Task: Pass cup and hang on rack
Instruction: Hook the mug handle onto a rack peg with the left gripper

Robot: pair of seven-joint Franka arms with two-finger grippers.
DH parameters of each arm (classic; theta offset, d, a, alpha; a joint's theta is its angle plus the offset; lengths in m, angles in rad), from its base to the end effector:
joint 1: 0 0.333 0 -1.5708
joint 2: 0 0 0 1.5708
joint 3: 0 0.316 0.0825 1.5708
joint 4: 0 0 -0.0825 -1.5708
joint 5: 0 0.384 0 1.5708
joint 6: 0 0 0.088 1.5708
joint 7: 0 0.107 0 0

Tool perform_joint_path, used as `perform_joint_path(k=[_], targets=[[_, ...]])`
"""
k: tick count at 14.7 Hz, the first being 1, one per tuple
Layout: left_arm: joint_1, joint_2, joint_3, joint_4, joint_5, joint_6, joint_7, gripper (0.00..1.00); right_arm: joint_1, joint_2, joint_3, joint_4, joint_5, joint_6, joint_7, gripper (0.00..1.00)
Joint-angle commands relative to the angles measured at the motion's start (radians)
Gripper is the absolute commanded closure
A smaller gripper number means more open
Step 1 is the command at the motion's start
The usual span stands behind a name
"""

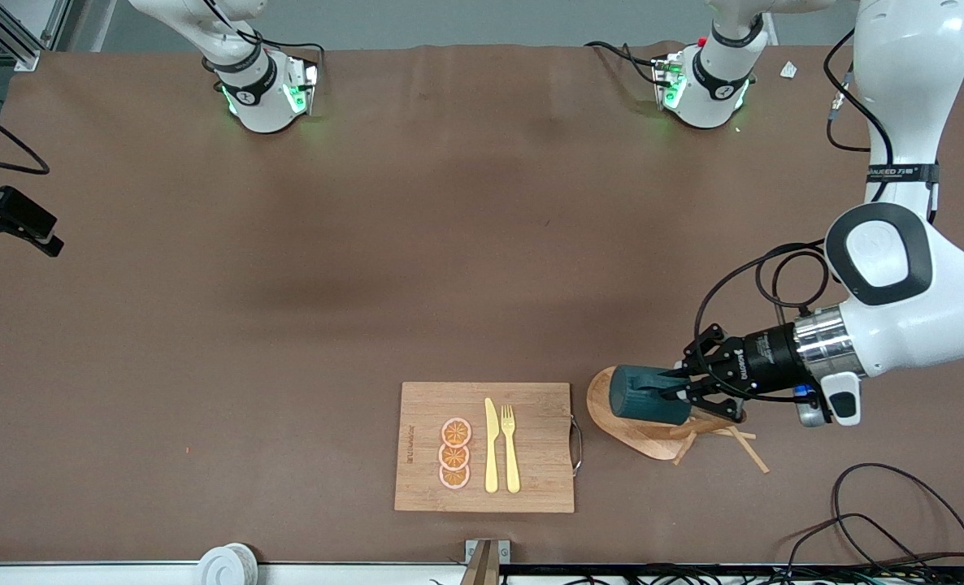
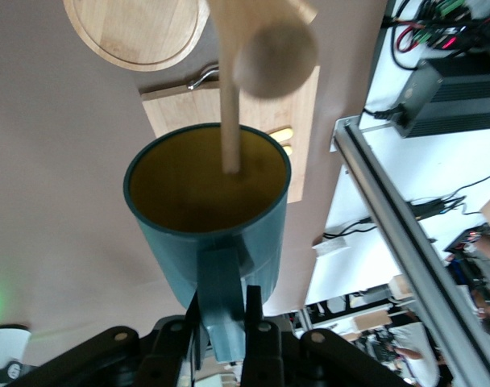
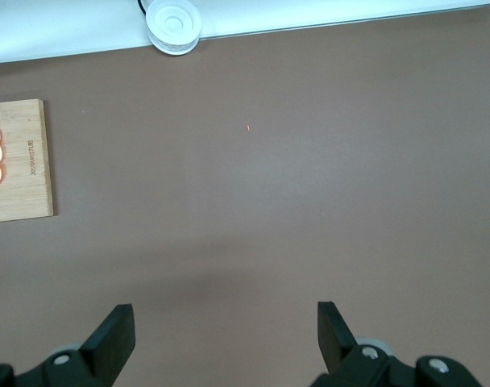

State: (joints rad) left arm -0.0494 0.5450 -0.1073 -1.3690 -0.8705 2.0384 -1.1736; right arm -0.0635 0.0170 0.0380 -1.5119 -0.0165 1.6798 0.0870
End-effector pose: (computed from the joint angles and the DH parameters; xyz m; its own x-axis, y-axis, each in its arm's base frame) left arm 0.7183 -0.1395 0.4364 0.2232 0.6643 -0.7134 0.9662 -0.0539 0.2521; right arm 0.5709 -0.0164 0.6535 0.9823 -0.1103 0.1511 -0.1120 -0.9937 0.0027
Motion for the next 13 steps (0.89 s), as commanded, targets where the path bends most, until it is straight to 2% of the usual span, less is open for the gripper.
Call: perform_joint_path(k=[1, 10, 11, 12, 13], targets=[[0.016, 0.010, -0.002, 0.005, -0.033, 0.005, 0.011, 1.00, -0.007, 0.006, 0.008, 0.016, 0.007, -0.009, 0.000, 0.00], [0.048, 0.055, 0.003, 0.008, -0.030, 0.031, 0.014, 0.94, -0.009, 0.008, 0.008, 0.016, 0.007, -0.009, 0.000, 0.00], [0.046, 0.061, 0.003, 0.008, -0.030, 0.042, 0.012, 0.84, -0.009, 0.008, 0.008, 0.016, 0.007, -0.009, 0.000, 0.00], [0.046, 0.062, 0.003, 0.008, -0.030, 0.042, 0.012, 0.67, -0.007, 0.008, 0.008, 0.016, 0.007, -0.009, 0.000, 0.00], [0.046, 0.062, 0.003, 0.008, -0.030, 0.043, 0.011, 0.43, -0.007, 0.006, 0.008, 0.016, 0.007, -0.009, 0.000, 0.00]])
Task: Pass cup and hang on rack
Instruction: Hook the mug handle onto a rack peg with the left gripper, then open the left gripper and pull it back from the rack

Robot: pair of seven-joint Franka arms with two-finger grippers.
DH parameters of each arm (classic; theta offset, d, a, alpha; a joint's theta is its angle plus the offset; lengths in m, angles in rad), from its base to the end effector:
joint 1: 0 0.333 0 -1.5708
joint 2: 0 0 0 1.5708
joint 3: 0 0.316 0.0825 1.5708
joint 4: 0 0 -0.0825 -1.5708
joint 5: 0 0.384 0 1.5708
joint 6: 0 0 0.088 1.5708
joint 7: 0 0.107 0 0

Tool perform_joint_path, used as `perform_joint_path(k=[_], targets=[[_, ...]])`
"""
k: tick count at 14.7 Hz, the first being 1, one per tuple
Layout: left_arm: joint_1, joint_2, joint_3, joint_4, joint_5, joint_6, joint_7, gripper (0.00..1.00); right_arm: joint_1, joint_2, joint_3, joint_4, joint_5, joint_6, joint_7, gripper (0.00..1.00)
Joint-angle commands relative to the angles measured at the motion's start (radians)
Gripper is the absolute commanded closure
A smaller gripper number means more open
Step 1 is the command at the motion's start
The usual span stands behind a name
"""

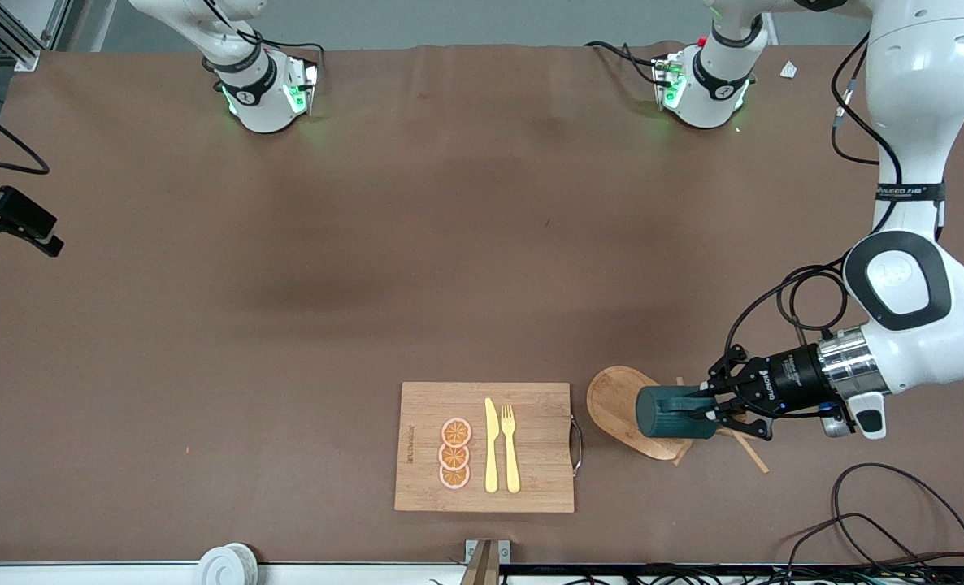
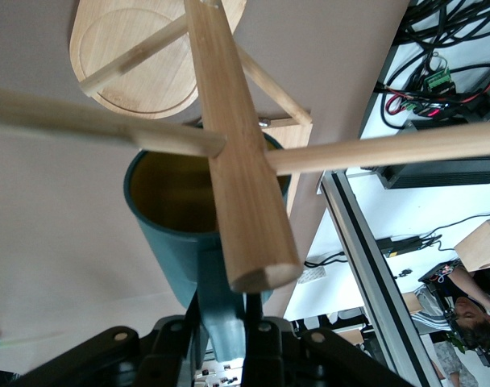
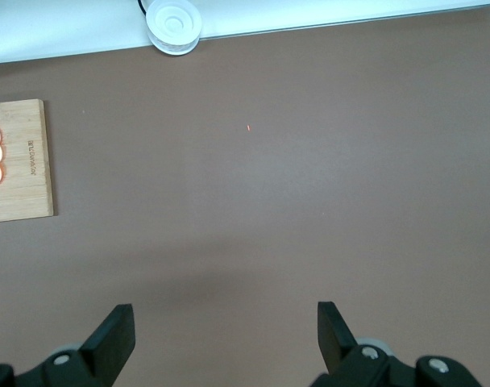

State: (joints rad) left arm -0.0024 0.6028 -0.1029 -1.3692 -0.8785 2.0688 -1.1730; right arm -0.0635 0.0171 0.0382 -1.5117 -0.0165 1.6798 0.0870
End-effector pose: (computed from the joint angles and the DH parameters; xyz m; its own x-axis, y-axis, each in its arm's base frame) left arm 0.7320 -0.1006 0.3959 0.1438 0.6803 -0.7187 0.9767 0.0193 0.2137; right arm 0.5710 -0.0163 0.6536 0.9823 -0.1101 0.1512 -0.1118 -0.9937 0.0027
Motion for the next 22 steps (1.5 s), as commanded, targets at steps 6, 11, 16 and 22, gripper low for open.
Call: perform_joint_path(k=[6, 11, 16, 22], targets=[[0.007, -0.041, 0.002, 0.019, -0.011, 0.001, 0.004, 0.00, 0.001, 0.006, 0.009, 0.034, 0.006, -0.012, 0.000, 0.00], [0.007, -0.171, -0.001, 0.022, 0.206, -0.106, 0.004, 0.00, -0.001, 0.007, 0.008, 0.033, 0.004, -0.012, -0.001, 0.00], [-0.001, -0.299, -0.034, 0.005, 0.522, -0.208, 0.177, 0.00, -0.001, 0.011, 0.008, 0.025, 0.003, -0.009, 0.002, 0.00], [0.019, -0.428, -0.023, 0.006, 0.829, -0.435, 0.730, 0.00, -0.004, 0.012, 0.008, 0.024, 0.004, -0.012, 0.002, 0.00]])
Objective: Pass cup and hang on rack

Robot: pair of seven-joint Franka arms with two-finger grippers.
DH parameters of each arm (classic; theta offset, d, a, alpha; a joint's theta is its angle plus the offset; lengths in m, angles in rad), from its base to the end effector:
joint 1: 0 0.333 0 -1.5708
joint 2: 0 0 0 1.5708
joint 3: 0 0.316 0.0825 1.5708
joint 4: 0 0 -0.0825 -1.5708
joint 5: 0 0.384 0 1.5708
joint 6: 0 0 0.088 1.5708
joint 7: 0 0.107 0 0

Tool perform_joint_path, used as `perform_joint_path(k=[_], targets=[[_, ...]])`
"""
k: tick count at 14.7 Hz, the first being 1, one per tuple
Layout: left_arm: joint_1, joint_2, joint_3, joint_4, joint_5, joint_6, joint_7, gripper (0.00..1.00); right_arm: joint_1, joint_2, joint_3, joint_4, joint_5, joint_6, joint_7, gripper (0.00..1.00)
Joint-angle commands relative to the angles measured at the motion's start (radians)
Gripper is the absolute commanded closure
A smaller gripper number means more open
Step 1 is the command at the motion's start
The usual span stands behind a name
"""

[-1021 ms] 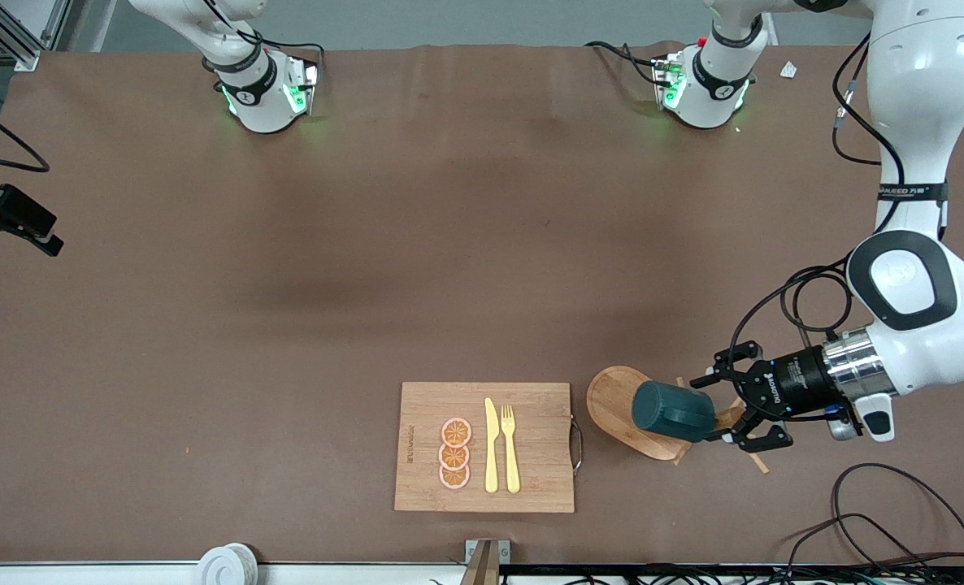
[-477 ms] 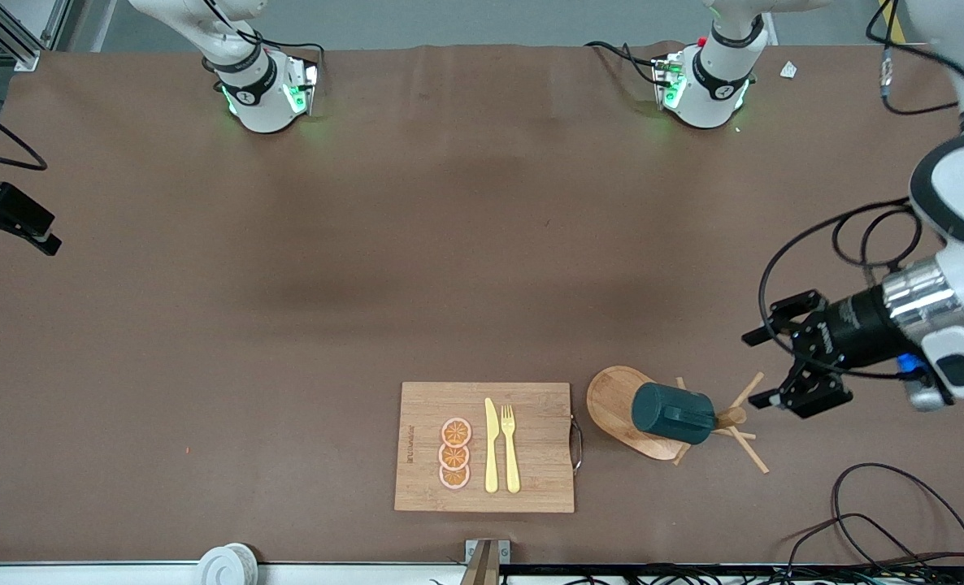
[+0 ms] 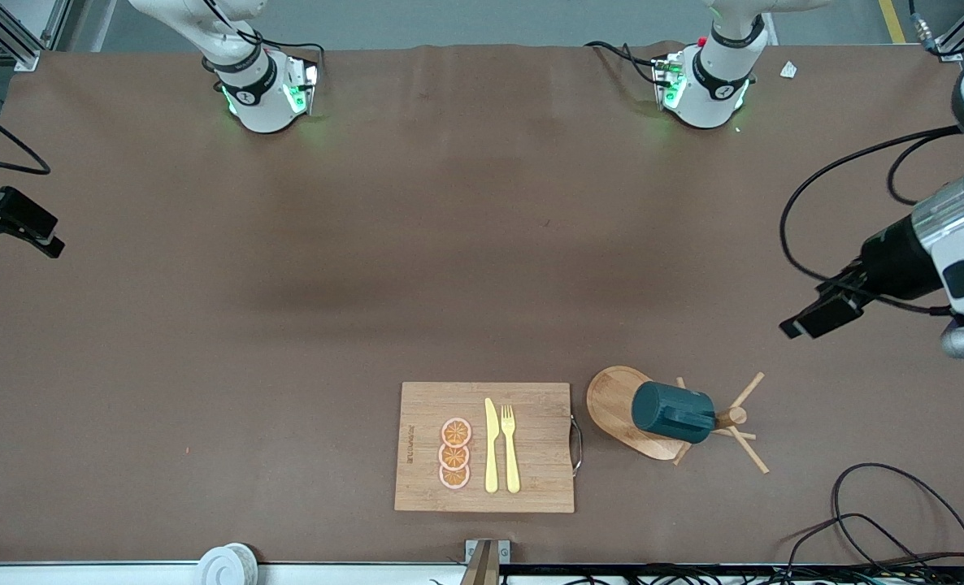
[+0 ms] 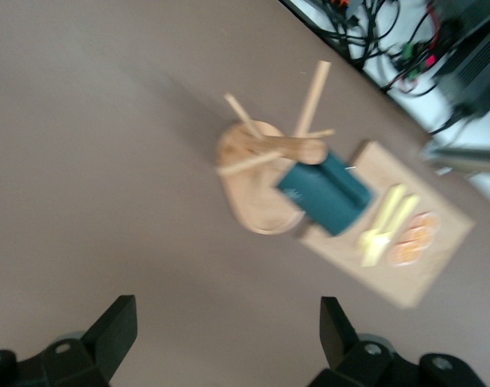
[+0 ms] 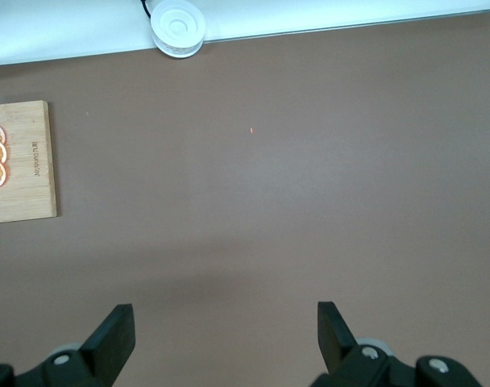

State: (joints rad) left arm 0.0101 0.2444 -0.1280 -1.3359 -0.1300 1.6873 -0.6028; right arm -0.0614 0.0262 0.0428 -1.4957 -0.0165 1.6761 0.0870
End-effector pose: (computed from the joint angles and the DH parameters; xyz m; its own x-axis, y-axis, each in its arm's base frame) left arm 0.6351 -0.0769 0.6038 0.8784 0.4778 -0.0025 0.4693 -0.8617 0.1927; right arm 0.5735 -0.0126 0.6557 0.9826 -0.1036 0.1544 -0.1052 -0.9945 0.0019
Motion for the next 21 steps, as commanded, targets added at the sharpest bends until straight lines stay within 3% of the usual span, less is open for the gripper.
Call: perform_joint_path(k=[1, 6, 9, 13, 16, 21], targets=[[0.017, -0.089, 0.002, -0.032, 0.101, -0.078, 0.238, 0.00, -0.006, 0.003, 0.003, 0.008, 0.004, -0.009, 0.002, 0.00], [0.033, -0.206, 0.074, -0.070, 0.098, -0.293, 0.491, 0.00, -0.006, 0.003, 0.003, 0.008, 0.004, -0.009, 0.002, 0.00], [-0.028, -0.322, 0.097, -0.227, 0.102, -0.249, 0.502, 0.00, -0.006, 0.003, 0.003, 0.008, 0.004, -0.009, 0.002, 0.00], [-0.029, -0.444, 0.087, -0.399, 0.093, -0.161, 0.492, 0.00, -0.006, 0.003, 0.003, 0.008, 0.006, -0.009, 0.003, 0.00], [-0.022, -0.462, 0.028, -0.427, 0.104, -0.156, 0.479, 0.00, -0.006, 0.003, 0.003, 0.008, 0.004, -0.009, 0.003, 0.00], [-0.021, -0.455, 0.028, -0.419, 0.104, -0.161, 0.495, 0.00, -0.006, 0.003, 0.003, 0.008, 0.004, -0.009, 0.002, 0.00]])
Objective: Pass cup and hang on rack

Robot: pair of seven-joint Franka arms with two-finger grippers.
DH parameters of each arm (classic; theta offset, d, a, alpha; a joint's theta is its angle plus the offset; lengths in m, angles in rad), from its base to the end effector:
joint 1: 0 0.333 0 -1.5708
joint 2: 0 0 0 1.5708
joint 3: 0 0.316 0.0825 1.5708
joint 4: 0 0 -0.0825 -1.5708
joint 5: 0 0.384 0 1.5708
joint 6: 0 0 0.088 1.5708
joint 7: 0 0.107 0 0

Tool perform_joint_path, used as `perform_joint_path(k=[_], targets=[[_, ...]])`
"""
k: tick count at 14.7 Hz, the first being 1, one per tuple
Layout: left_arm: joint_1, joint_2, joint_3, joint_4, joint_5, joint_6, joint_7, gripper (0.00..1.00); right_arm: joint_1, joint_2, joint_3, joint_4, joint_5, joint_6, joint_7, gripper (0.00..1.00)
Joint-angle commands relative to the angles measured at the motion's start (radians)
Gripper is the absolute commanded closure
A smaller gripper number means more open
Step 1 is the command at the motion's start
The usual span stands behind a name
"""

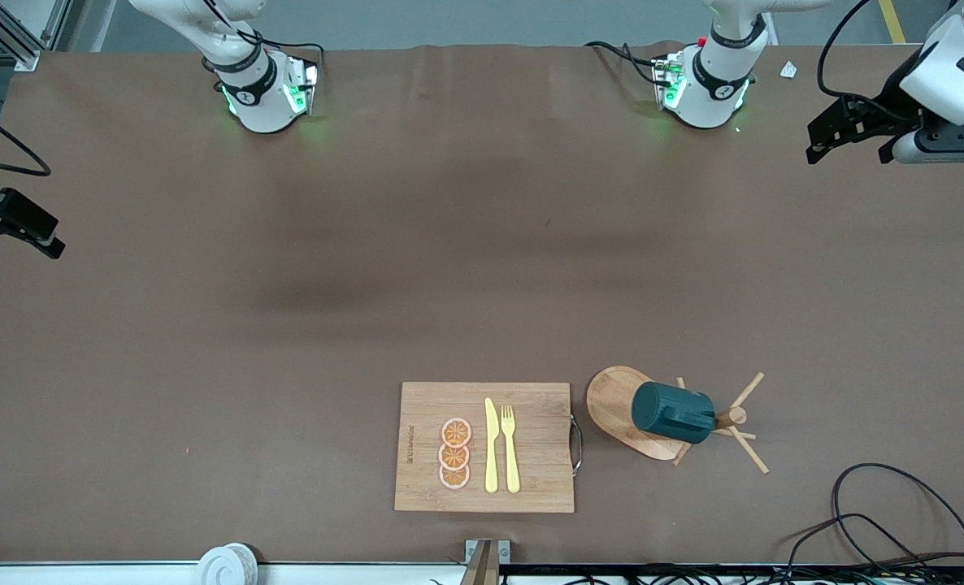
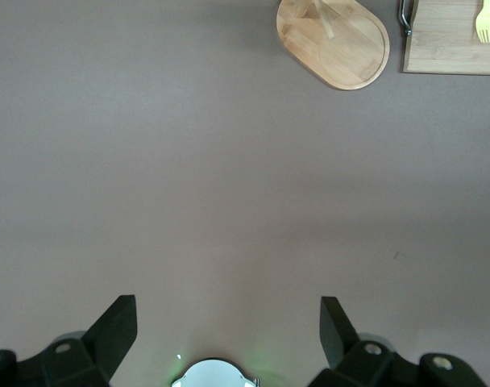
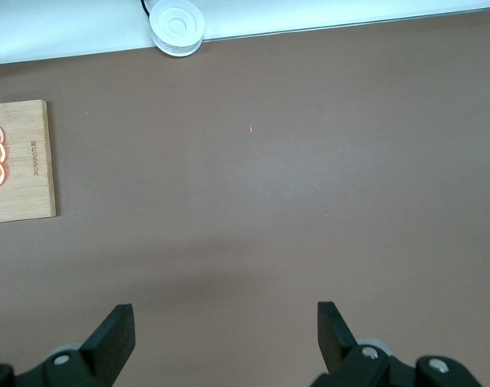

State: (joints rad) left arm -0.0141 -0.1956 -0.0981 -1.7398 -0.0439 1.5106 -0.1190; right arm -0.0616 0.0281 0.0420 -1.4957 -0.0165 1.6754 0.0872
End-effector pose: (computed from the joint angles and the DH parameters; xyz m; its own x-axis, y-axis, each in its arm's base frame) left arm 0.4817 -0.0642 0.6413 0.9993 0.0067 -0.0372 0.0075 -0.9998 0.0206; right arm 0.5740 -0.0132 0.6545 0.9828 -0.1048 0.1518 -0.1064 -0.9943 0.0021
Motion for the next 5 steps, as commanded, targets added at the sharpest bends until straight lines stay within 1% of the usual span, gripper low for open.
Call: perform_joint_path(k=[1, 5], targets=[[0.003, -0.015, -0.002, -0.014, 0.021, 0.014, 0.012, 0.00, -0.006, 0.001, 0.004, 0.008, 0.004, -0.008, 0.003, 0.00], [0.005, -0.015, -0.002, -0.012, 0.035, 0.014, 0.009, 0.00, -0.006, 0.001, 0.004, 0.008, 0.004, -0.008, 0.002, 0.00]])
